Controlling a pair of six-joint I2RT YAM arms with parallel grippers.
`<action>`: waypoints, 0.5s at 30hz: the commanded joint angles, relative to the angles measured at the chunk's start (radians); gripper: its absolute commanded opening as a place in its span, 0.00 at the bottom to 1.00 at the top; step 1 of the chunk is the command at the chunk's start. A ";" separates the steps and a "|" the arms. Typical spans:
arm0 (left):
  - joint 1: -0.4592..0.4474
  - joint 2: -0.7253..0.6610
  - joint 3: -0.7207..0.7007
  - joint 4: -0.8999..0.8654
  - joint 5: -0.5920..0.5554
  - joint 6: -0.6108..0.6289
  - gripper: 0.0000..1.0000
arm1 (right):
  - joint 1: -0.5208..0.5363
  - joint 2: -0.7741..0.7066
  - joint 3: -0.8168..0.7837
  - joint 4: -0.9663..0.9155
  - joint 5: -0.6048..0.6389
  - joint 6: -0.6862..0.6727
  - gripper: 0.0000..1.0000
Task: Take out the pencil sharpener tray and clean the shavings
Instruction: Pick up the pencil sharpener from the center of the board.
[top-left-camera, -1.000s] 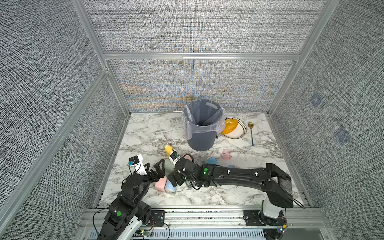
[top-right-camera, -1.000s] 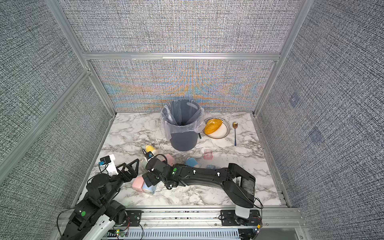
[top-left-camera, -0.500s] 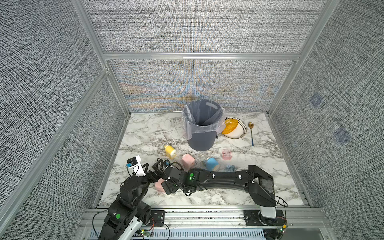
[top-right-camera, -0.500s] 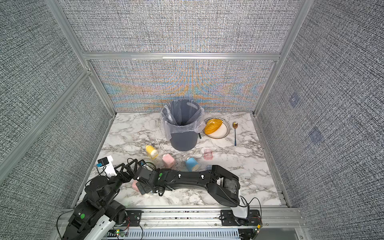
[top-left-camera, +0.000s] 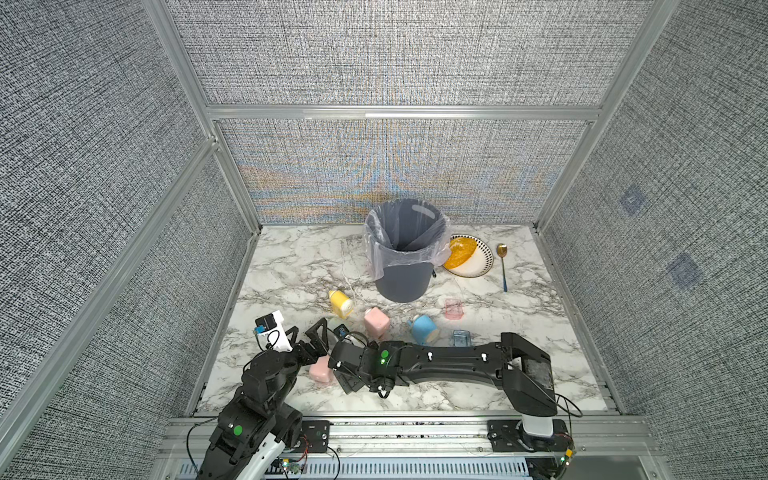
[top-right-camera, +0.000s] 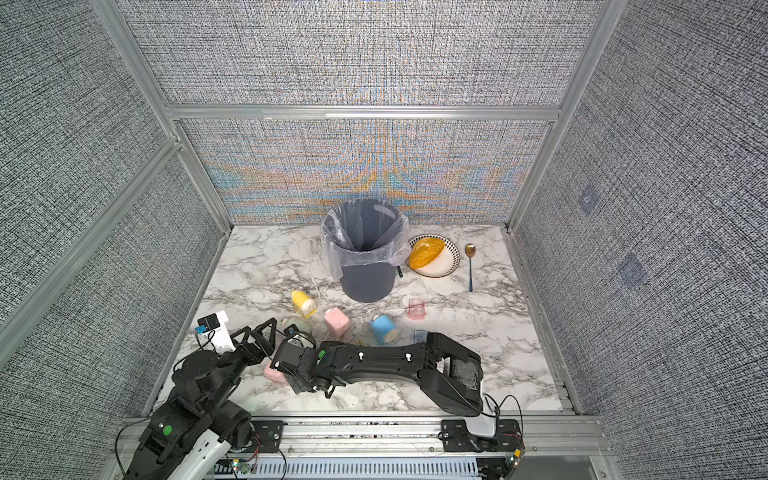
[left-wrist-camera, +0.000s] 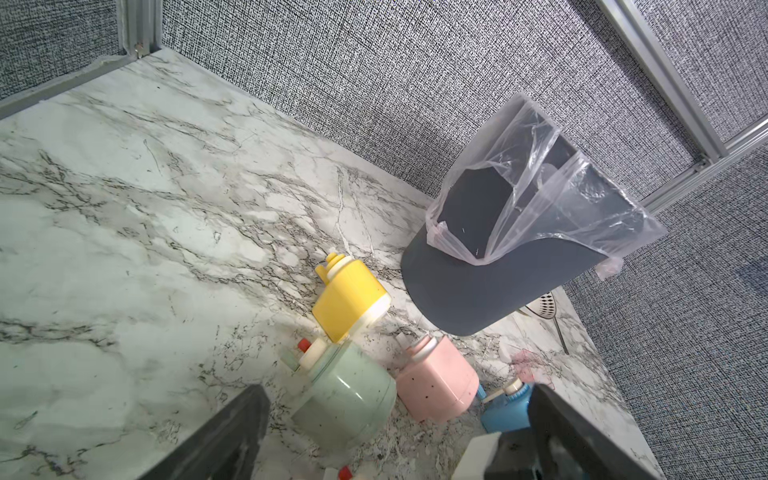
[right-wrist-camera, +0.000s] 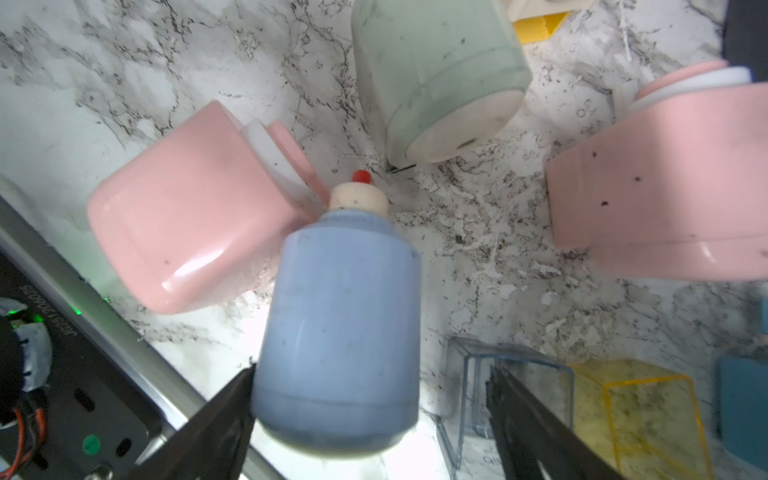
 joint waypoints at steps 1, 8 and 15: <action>0.001 0.004 0.000 0.026 0.004 0.003 1.00 | -0.002 -0.002 -0.012 0.008 0.010 -0.036 0.85; 0.000 0.004 0.002 0.028 0.012 0.003 1.00 | -0.002 0.007 -0.037 0.099 -0.033 -0.104 0.78; 0.001 0.008 0.000 0.033 0.023 0.003 1.00 | -0.001 -0.012 -0.087 0.181 -0.061 -0.156 0.69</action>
